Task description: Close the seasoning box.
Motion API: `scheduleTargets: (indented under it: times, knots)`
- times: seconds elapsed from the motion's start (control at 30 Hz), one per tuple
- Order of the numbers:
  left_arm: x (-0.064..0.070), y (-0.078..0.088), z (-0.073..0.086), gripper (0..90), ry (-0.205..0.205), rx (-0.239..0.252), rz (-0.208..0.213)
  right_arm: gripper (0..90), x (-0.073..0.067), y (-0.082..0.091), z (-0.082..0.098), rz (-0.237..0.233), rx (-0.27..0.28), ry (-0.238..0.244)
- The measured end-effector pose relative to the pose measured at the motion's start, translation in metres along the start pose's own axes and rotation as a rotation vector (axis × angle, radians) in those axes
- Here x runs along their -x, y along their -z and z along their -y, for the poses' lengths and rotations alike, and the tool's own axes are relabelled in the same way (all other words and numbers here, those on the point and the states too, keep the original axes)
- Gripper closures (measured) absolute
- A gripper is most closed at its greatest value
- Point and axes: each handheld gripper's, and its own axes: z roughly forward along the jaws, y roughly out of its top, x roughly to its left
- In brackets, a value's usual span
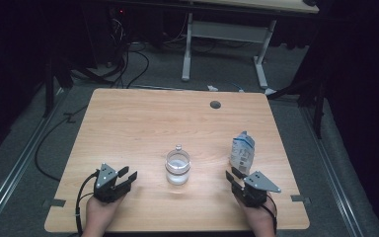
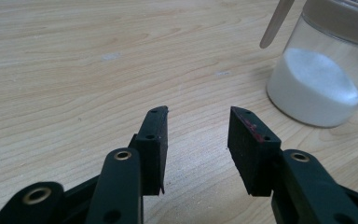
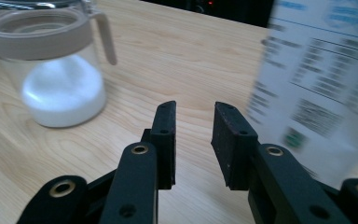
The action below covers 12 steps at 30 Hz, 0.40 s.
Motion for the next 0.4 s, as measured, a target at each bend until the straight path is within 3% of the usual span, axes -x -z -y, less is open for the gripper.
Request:
scheduleTargets:
  times: [0.2,0.4]
  knots:
    - [-0.0002,0.0011,0.0002,58.2,0.003,0.002,-0.002,70.2,0.0125,0.0086,0.0047,0.025,-0.001,-0.024]
    - [-0.0017,0.0036,-0.0002,58.2,0.008,0.008,-0.008,70.1,0.0089,0.0042,0.0038,0.015,-0.002,-0.010]
